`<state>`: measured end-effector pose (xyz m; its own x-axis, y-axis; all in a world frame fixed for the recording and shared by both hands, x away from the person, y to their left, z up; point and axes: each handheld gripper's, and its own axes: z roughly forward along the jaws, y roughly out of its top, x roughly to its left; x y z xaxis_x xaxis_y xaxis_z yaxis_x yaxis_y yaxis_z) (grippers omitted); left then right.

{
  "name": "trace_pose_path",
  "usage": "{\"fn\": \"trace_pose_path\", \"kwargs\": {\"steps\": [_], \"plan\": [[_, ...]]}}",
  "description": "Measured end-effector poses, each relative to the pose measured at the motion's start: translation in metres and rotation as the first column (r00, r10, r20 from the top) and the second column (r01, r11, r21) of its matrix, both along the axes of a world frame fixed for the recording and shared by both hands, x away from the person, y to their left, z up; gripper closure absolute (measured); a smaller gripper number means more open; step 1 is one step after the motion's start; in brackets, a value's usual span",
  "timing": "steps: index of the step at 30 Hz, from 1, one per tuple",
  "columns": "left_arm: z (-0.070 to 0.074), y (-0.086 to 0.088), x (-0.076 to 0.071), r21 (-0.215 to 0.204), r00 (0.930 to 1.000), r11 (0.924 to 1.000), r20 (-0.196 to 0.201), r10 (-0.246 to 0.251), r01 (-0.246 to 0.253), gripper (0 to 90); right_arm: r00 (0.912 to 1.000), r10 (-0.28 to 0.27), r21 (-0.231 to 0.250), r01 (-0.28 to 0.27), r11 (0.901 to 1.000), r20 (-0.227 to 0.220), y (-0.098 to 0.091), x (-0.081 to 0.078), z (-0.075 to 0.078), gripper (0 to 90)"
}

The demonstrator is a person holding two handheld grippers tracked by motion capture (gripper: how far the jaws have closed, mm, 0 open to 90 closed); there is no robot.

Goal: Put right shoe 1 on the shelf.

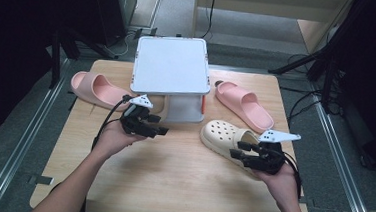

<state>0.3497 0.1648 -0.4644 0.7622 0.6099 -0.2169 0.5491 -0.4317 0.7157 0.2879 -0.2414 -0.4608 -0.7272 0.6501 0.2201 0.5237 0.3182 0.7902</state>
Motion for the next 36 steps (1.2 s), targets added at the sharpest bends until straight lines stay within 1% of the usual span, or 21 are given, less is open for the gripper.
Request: {"fn": "trace_pose_path", "kwargs": {"steps": [1,2,3,4,5,7,9,10,11,14,17,19,21,23,24,25,26,28,30,32,36], "plan": [[0.000,-0.001,0.001,-0.001,1.0000,1.0000,-0.002,-0.004,0.004,38.2,0.9999,-0.015,0.002,0.015,0.9999,0.001,-0.003,0.000,0.000,52.5],[0.000,-0.002,0.003,0.013,0.9999,0.9999,-0.013,-0.010,0.010,38.3,0.9996,-0.029,0.000,0.029,0.9996,-0.003,-0.007,-0.001,0.000,52.1],[0.000,-0.003,0.003,0.018,0.9999,0.9998,-0.014,-0.004,0.005,38.2,0.9992,-0.039,-0.007,0.039,0.9992,-0.003,-0.010,0.000,-0.001,51.8],[0.000,-0.003,0.004,0.014,0.9999,0.9999,-0.010,-0.007,0.007,38.2,0.9989,-0.046,-0.013,0.045,0.9989,-0.008,-0.012,0.001,-0.003,51.8],[0.000,-0.003,0.004,0.009,0.9999,0.9999,-0.014,-0.007,0.007,38.2,0.9986,-0.050,-0.013,0.050,0.9987,-0.016,-0.014,0.002,-0.005,51.7],[0.000,-0.003,0.004,0.013,0.9998,0.9999,-0.015,-0.009,0.010,38.2,0.9984,-0.047,-0.027,0.046,0.9986,-0.030,-0.014,0.007,-0.010,51.6],[0.000,-0.003,0.004,0.017,0.9999,0.9998,-0.013,-0.010,0.010,38.2,0.9986,-0.037,-0.049,0.035,0.9982,-0.037,-0.011,0.011,-0.015,51.3],[0.001,-0.003,0.003,0.017,0.9999,0.9998,-0.010,-0.009,0.009,38.2,0.9987,-0.032,-0.053,0.029,0.9982,-0.041,-0.009,0.014,-0.017,51.2],[0.001,-0.003,0.003,0.017,0.9999,0.9998,-0.010,-0.007,0.008,38.2,0.9988,-0.025,-0.052,0.023,0.9984,-0.042,-0.006,0.017,-0.019,51.2],[0.002,-0.001,0.001,0.016,1.0000,0.9999,-0.007,-0.001,0.001,38.2,0.9979,-0.016,-0.053,0.013,0.9985,-0.063,0.001,0.025,-0.025,50.8],[0.002,0.003,-0.003,0.016,1.0000,0.9999,-0.007,0.005,-0.005,38.1,0.9977,0.002,-0.061,-0.006,0.9981,-0.068,0.009,0.032,-0.028,52.0],[0.002,0.006,-0.005,0.028,0.9999,0.9996,-0.010,0.011,-0.011,37.9,0.9971,0.012,-0.059,-0.016,0.9981,-0.075,0.014,0.035,-0.029,53.0],[0.002,0.011,-0.008,0.014,0.9997,0.9996,-0.008,0.025,-0.024,37.8,0.9969,0.023,-0.057,-0.027,0.9980,-0.075,0.019,0.038,-0.029,54.1],[0.002,0.013,-0.010,0.014,0.9995,0.9995,-0.008,0.029,-0.029,37.8,0.9964,0.022,-0.056,-0.027,0.9981,-0.082,0.020,0.040,-0.029,55.7],[0.002,0.017,-0.013,0.013,0.9991,0.9990,-0.006,0.042,-0.042,37.8,0.9939,0.007,-0.058,-0.014,0.9982,-0.110,0.021,0.045,-0.030,63.6],[0.003,0.019,-0.014,0.010,0.9990,0.9990,-0.008,0.044,-0.044,37.7,0.9925,-0.001,-0.057,-0.006,0.9984,-0.122,0.021,0.046,-0.029,68.3],[0.003,0.020,-0.016,0.001,0.9987,0.9988,-0.012,0.048,-0.048,37.5,0.9912,-0.020,-0.065,0.012,0.9978,-0.131,0.020,0.047,-0.028,72.2],[0.004,0.023,-0.019,0.003,0.9986,0.9986,-0.002,0.053,-0.053,37.4,0.9856,-0.027,-0.038,0.021,0.9991,-0.167,0.017,0.051,-0.026,74.1],[0.005,0.025,-0.023,0.004,0.9983,0.9983,0.006,0.058,-0.058,37.2,0.9819,-0.045,-0.031,0.040,0.9987,-0.184,0.018,0.053,-0.023,74.9],[0.005,0.027,-0.025,0.007,0.9981,0.9981,0.009,0.061,-0.061,37.1,0.9782,-0.032,-0.002,0.032,0.9995,-0.205,0.019,0.055,-0.020,75.2],[0.006,0.028,-0.030,0.004,0.9973,0.9974,0.013,0.072,-0.072,37.0,0.9824,-0.005,0.022,0.009,0.9997,-0.187,0.027,0.054,-0.012,75.5]]}}
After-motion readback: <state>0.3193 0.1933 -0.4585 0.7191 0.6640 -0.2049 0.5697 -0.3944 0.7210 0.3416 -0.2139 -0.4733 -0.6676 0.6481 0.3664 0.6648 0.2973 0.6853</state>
